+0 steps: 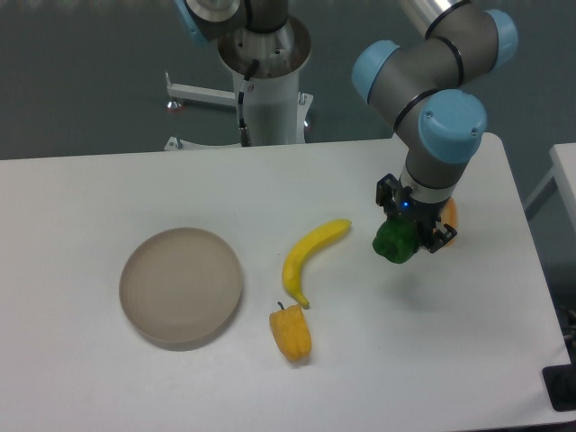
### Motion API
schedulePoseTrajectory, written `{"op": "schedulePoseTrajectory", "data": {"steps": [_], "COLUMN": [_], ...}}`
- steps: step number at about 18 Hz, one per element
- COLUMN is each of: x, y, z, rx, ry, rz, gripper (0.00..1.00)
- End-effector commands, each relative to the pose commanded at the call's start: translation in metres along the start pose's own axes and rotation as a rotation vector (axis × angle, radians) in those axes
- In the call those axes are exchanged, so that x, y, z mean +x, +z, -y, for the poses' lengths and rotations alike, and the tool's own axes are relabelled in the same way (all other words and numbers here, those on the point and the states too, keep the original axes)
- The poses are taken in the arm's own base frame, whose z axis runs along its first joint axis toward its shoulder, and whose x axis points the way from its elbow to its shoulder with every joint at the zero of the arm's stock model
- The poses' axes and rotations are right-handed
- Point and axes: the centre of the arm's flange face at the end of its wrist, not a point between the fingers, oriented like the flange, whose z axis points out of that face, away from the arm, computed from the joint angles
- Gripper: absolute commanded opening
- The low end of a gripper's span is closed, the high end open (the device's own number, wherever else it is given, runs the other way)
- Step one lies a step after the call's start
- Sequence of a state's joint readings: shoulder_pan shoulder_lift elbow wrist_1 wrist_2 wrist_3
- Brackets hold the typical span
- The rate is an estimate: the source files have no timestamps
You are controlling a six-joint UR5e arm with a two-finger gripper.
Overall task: Place the green pepper on the plate
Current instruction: 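Lift the held green pepper with the gripper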
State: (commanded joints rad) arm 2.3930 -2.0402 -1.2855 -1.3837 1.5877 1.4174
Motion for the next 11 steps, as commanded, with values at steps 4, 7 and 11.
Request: {"op": "schedulePoseTrajectory", "data": {"steps": [4, 7, 11], "x": [0.000, 0.004, 0.029], "y": [-0.001, -0.004, -0.023], "z": [-0.001, 0.005, 0.052], "rx": [0.001, 0.036, 0.105], "ry": [-0.003, -0.018, -0.013], "rz": [0.000, -0.006, 0.003], "gripper": [0.19, 0.19, 0.19]}}
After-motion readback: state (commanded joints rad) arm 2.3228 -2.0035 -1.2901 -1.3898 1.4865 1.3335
